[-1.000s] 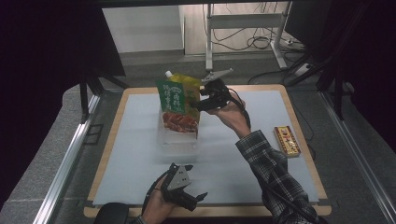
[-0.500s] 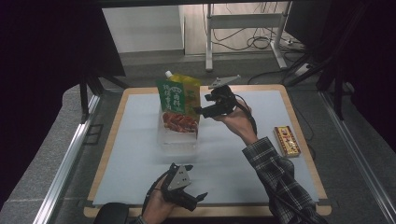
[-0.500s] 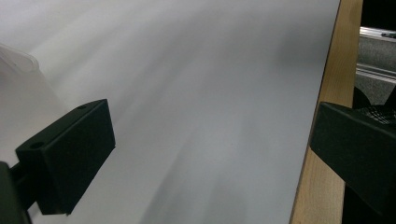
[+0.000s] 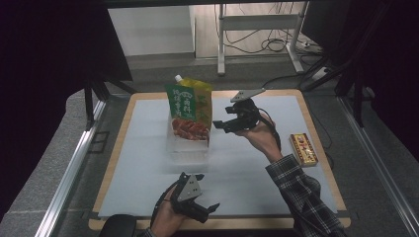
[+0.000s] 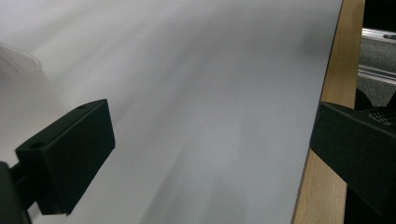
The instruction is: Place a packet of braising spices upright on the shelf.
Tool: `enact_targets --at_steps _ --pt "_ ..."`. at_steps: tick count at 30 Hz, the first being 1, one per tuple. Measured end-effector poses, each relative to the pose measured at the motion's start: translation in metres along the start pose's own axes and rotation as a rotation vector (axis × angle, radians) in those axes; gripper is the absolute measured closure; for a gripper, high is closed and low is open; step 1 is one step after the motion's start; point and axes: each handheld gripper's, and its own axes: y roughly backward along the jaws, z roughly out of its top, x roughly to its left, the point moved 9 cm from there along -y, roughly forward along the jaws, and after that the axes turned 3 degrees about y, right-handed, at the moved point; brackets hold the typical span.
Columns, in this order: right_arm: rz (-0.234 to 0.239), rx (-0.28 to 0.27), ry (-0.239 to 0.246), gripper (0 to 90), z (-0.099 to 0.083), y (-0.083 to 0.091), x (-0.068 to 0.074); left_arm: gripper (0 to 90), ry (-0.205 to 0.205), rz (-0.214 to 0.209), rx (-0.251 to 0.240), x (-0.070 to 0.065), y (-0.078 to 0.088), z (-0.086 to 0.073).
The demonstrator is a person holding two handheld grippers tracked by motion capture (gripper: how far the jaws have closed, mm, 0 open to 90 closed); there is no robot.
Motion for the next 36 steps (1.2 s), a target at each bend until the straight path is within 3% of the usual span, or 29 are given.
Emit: enact_targets --at_steps 17,36 --pt "0.002 0.001 -0.039 18.8 -0.036 0.015 0.001 0.0 -0.002 0.002 0.0 0.0 -0.001 0.0" --pt "-0.033 0.043 -0.029 11.0 -0.067 0.025 0.001 0.0 -0.004 0.0 0.005 0.0 -0.002 -0.001"
